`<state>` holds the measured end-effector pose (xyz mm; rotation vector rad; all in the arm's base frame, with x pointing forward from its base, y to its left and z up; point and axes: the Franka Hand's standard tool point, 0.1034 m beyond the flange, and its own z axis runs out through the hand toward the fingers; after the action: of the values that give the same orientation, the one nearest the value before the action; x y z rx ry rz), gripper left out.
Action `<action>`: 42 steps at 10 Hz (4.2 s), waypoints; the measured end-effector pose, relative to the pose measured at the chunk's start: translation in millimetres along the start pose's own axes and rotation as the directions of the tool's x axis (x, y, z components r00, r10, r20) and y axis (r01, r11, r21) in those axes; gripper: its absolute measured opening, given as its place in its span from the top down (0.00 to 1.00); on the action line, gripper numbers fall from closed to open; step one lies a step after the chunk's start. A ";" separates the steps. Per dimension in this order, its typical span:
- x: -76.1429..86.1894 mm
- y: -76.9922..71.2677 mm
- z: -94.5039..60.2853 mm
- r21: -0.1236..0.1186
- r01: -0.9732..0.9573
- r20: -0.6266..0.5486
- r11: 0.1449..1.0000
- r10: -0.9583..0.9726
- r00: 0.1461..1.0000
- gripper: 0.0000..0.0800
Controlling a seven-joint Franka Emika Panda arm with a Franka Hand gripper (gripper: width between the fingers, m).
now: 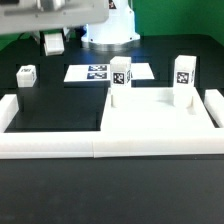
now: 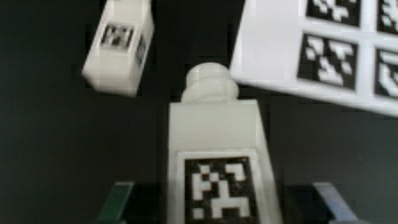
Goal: Assemble square table
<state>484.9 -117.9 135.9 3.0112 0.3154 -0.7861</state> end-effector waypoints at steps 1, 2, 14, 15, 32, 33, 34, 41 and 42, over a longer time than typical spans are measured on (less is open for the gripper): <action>13.3 -3.1 -19.8 -0.008 -0.014 -0.066 1.000 0.013 0.998 0.64; 29.7 -12.7 -40.6 -0.007 -0.080 -0.116 0.997 0.079 0.990 0.64; 136.8 -149.1 -76.7 0.143 -0.210 -0.773 0.967 0.242 0.587 0.64; 145.5 -168.8 -74.7 0.137 -0.189 -0.792 0.972 0.222 0.568 0.64; 176.7 -181.1 -28.7 0.051 -0.135 -0.835 0.990 0.116 0.538 0.64; 177.0 -182.0 -26.6 0.049 -0.134 -0.834 0.990 0.114 0.540 0.64; 177.8 -181.9 -22.4 0.046 -0.133 -0.831 0.990 0.112 0.545 0.64; 180.8 -182.4 -19.6 0.030 -0.123 -0.848 0.992 0.090 0.522 0.24; 180.8 -182.4 -19.6 0.027 -0.121 -0.848 0.992 0.086 0.523 0.21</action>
Offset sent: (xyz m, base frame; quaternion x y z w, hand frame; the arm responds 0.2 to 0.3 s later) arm 0.0244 0.0627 0.0186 0.0575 0.1136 0.2157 0.9681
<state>612.6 96.5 72.2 3.0609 0.1220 0.7900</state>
